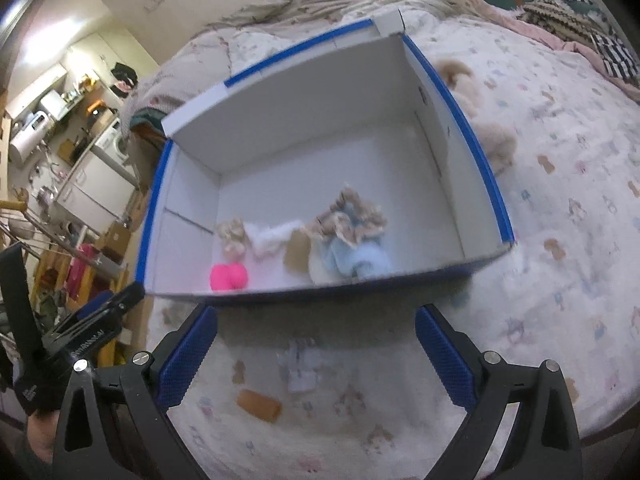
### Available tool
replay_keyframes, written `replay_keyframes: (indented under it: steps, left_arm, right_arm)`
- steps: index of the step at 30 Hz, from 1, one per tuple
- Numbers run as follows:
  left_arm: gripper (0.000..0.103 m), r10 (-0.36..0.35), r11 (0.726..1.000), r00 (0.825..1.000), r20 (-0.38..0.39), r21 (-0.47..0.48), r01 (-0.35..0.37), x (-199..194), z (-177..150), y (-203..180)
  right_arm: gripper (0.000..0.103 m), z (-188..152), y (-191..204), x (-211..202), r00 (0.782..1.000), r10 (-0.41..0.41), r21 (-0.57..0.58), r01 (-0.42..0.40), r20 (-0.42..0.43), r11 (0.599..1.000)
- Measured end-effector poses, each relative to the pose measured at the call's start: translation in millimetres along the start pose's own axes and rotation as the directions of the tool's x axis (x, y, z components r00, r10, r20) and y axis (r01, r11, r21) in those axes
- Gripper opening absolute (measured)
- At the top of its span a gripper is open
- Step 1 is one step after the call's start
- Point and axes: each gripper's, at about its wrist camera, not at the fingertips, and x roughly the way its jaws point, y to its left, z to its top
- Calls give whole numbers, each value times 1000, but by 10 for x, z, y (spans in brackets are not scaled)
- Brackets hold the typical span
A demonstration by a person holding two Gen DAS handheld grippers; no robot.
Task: Organize soft objects
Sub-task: 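Withdraw both tools from the box toward the tan cylinder and packet, then grasp the tan cylinder with the left tool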
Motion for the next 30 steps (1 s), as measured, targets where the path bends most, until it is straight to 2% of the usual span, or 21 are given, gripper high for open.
replay_keyframes:
  steps: [5, 13, 16, 19, 23, 24, 25, 27, 30]
  left_arm:
    - [69, -25, 1000, 997, -73, -9, 25, 96, -148, -51]
    - [69, -26, 998, 986, -163, 46, 34, 279, -338, -225]
    - [69, -52, 995, 977, -206, 69, 67, 385, -422, -317]
    - [69, -108, 988, 953, -284, 72, 134, 502, -528, -434]
    - [69, -186, 966, 887, -423, 86, 244, 675, -710, -664]
    - [69, -192, 962, 877, -441, 91, 257, 705, -743, -701]
    - [69, -195, 959, 870, -454, 98, 266, 734, -772, -734]
    - [69, -173, 959, 868, -466, 123, 257, 791, -821, -787]
    - [60, -149, 956, 864, -480, 152, 250, 852, -840, -834]
  right_arm:
    - [103, -109, -40, 75, 998, -38, 6, 39, -51, 999]
    - [103, -201, -218, 194, 988, -82, 68, 91, -131, 993]
    - [103, -215, -256, 235, 984, -94, 75, 107, -153, 991]
    - [103, -225, -286, 292, 980, -96, 84, 112, -174, 990]
    - [103, -221, -286, 345, 977, -99, 77, 115, -190, 990]
    - [103, -219, -278, 358, 976, -100, 74, 117, -193, 990]
    - [103, -218, -275, 361, 976, -102, 72, 118, -195, 990]
    - [103, -216, -276, 368, 975, -104, 71, 120, -198, 990]
    - [103, -208, -273, 386, 973, -107, 69, 123, -205, 990]
